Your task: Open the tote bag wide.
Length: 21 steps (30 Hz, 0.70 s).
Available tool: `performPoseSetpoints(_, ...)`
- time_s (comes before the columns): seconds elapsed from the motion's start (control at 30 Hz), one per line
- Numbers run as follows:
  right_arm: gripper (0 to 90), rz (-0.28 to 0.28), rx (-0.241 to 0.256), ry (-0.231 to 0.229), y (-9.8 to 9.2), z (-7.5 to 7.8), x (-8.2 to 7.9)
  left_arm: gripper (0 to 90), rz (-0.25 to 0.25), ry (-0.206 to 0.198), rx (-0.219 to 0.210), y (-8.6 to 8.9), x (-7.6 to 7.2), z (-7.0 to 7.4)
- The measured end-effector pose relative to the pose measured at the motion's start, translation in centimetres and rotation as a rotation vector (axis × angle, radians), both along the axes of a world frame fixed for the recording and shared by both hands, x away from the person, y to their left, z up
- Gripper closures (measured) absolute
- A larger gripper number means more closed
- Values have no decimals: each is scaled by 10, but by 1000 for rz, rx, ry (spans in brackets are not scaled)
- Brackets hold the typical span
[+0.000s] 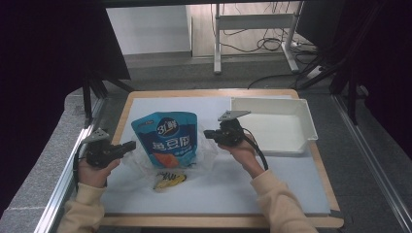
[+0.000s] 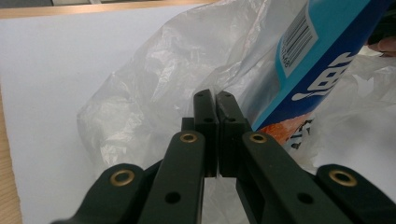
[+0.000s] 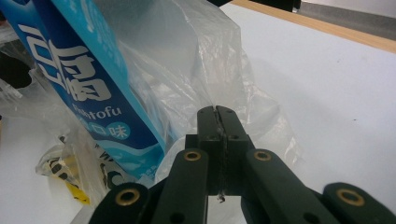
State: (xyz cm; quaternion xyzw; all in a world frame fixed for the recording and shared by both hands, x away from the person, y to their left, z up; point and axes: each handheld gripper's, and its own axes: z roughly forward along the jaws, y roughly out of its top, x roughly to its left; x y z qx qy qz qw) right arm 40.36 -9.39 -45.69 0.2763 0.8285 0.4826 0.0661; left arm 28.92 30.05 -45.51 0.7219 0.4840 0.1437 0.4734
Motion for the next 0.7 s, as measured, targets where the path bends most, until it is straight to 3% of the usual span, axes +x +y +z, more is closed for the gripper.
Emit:
performPoseSetpoints(0.33,891,-22,-18,-70,0,6,-7,892,11,-14,0,2,1,-2)
performPoseSetpoints(0.7,891,-111,-134,-117,9,-17,-9,893,31,35,30,-3,16,-26)
